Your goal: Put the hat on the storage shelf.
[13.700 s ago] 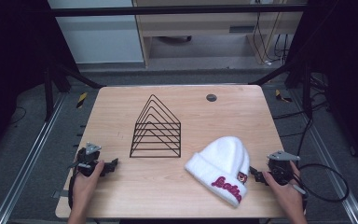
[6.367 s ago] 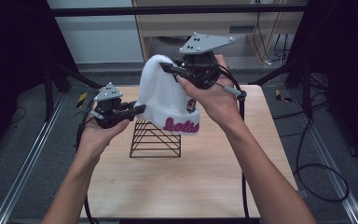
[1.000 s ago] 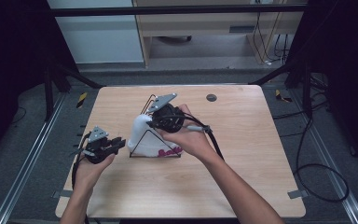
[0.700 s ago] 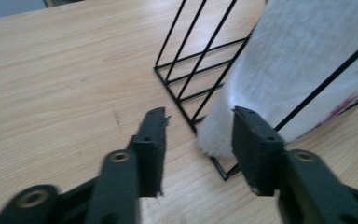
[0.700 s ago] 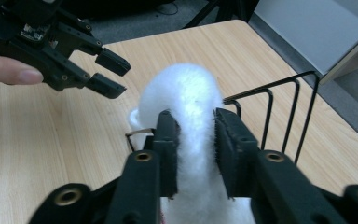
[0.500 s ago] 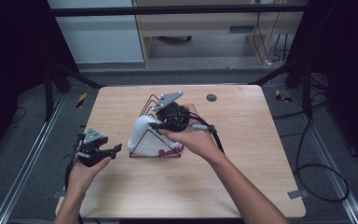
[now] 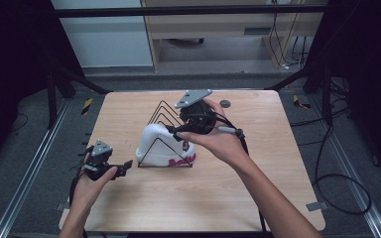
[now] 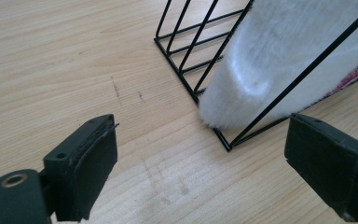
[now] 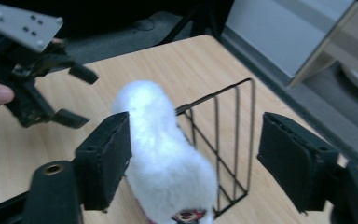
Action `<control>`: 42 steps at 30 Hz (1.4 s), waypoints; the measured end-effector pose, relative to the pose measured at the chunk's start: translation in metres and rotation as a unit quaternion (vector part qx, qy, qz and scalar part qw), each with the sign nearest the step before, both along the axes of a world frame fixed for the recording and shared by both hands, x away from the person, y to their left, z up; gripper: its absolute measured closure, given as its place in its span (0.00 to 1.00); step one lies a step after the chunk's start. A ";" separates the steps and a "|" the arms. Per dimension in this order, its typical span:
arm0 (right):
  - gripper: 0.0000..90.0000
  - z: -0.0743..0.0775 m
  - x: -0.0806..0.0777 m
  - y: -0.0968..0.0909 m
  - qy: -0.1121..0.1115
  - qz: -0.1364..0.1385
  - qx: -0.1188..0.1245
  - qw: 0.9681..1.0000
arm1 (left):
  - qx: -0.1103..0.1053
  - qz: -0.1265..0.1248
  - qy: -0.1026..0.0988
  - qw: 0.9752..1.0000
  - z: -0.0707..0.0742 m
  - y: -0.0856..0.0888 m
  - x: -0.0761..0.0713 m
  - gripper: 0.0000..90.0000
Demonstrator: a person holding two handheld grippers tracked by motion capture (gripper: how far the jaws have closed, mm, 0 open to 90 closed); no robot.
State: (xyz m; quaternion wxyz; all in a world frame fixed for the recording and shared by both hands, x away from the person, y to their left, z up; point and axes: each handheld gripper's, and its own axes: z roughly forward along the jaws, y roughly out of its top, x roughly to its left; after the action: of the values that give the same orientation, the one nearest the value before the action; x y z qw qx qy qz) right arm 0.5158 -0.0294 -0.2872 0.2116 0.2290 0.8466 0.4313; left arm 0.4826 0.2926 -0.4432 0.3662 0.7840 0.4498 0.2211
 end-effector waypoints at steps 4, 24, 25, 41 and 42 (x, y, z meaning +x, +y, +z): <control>0.17 0.009 -0.001 -0.012 -0.009 -0.018 0.012 1.000 | -0.004 -0.001 -0.002 1.000 -0.003 0.003 -0.002 0.07; 0.07 0.005 -0.021 -0.094 -0.020 -0.075 0.037 0.996 | 0.014 0.016 0.010 1.000 -0.025 0.017 -0.009 0.07; 0.07 0.002 -0.024 -0.104 -0.019 -0.081 0.037 0.996 | 0.018 0.014 0.013 1.000 -0.027 0.017 -0.010 0.07; 0.10 -0.046 -0.041 -0.171 0.004 -0.137 0.058 0.989 | 0.038 0.010 0.026 0.999 -0.040 0.016 -0.014 0.06; 0.10 -0.049 -0.042 -0.175 0.005 -0.139 0.059 0.989 | 0.038 0.010 0.026 0.999 -0.040 0.016 -0.014 0.06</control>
State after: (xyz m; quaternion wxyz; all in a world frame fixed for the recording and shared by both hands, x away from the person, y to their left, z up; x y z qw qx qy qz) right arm 0.4742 -0.2042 -0.3360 0.2511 0.3588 0.7807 0.4458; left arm 0.4682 0.3087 -0.4837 0.3225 0.7979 0.4586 0.2214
